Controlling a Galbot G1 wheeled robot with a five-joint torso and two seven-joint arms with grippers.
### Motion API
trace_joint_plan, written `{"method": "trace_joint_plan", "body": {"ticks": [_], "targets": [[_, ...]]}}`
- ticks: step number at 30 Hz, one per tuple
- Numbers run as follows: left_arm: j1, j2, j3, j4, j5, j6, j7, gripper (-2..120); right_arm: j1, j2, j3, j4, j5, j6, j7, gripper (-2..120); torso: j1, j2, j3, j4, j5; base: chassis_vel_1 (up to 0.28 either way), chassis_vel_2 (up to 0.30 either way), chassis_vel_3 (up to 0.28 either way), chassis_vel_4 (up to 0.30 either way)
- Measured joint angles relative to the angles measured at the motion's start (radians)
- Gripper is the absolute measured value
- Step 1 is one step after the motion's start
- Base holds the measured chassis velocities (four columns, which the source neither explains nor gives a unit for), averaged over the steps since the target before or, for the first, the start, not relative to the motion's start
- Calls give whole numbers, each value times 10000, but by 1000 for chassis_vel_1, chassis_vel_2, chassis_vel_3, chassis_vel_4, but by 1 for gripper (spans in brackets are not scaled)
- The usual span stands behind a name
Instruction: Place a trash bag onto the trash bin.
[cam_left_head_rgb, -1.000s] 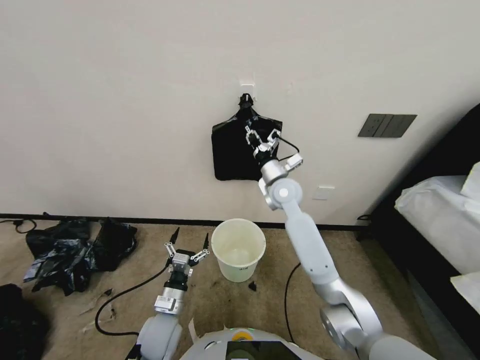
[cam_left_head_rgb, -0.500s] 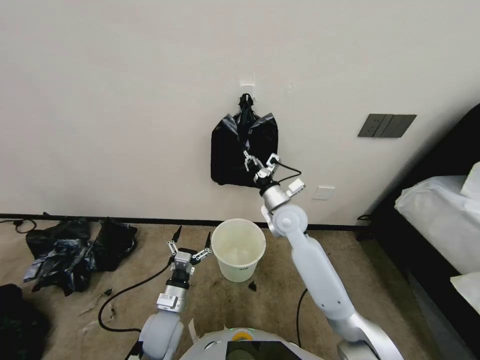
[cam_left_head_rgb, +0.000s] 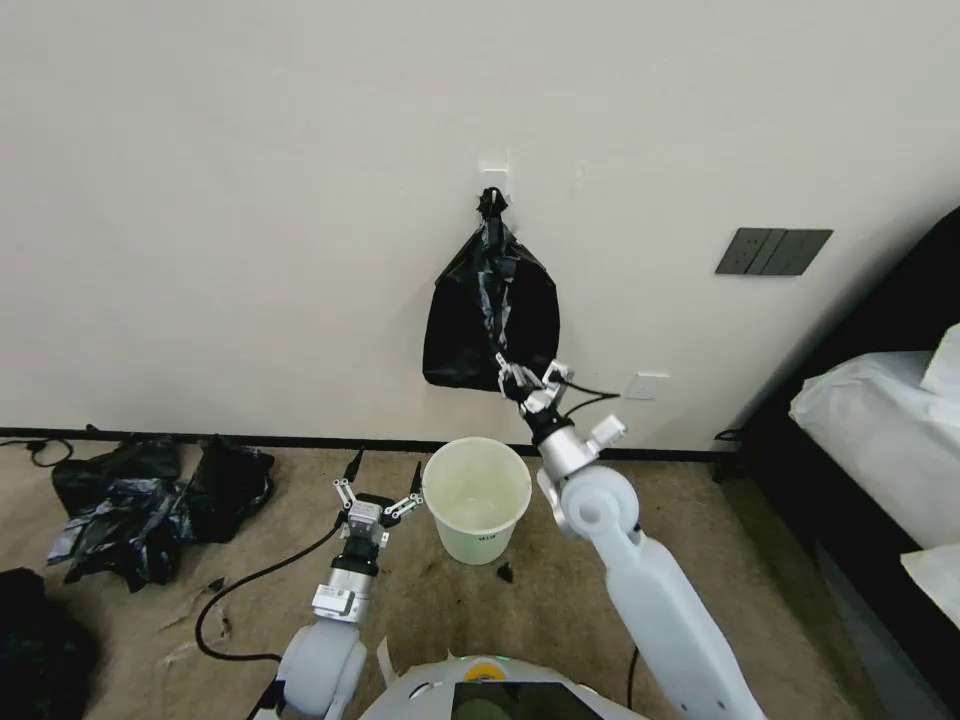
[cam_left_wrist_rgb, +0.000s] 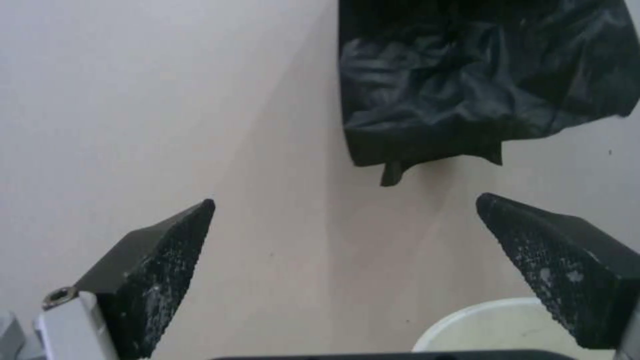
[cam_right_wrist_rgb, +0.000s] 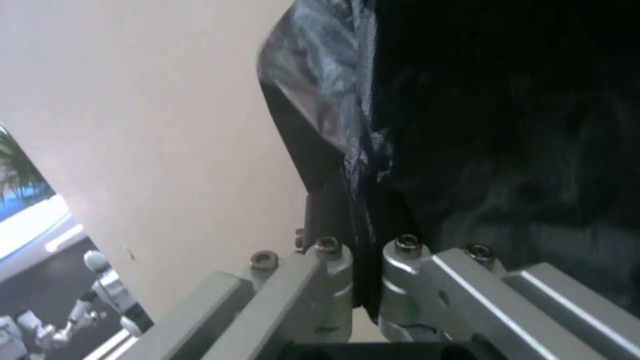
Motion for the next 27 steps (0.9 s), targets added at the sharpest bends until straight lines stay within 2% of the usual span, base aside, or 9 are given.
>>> {"method": "trace_joint_plan", "body": {"ticks": [7,14,19,27], "targets": [[5,-6,74,-48,-1,-2,0,100,-668,-324,-84,490,-386,53,-31,0,0,0,0,1,0,0,0,0,0],[16,-56,132,-99,34,-3,2,100,-1422,-1041,-303,795,-1365,354,-202,0,0,0,0,0,0,0,0,0,0],[37,-49,102,-77,35,-15,4,100,-1593,-1174,-430,799,-1764,477,-280,0,0,0,0,0,0,0,0,0,0],[7,-34,70,21,-19,-87,4,100,-2130,-1216,-807,611,-3112,805,-374,0,0,0,0,1,0,0,0,0,0]]}}
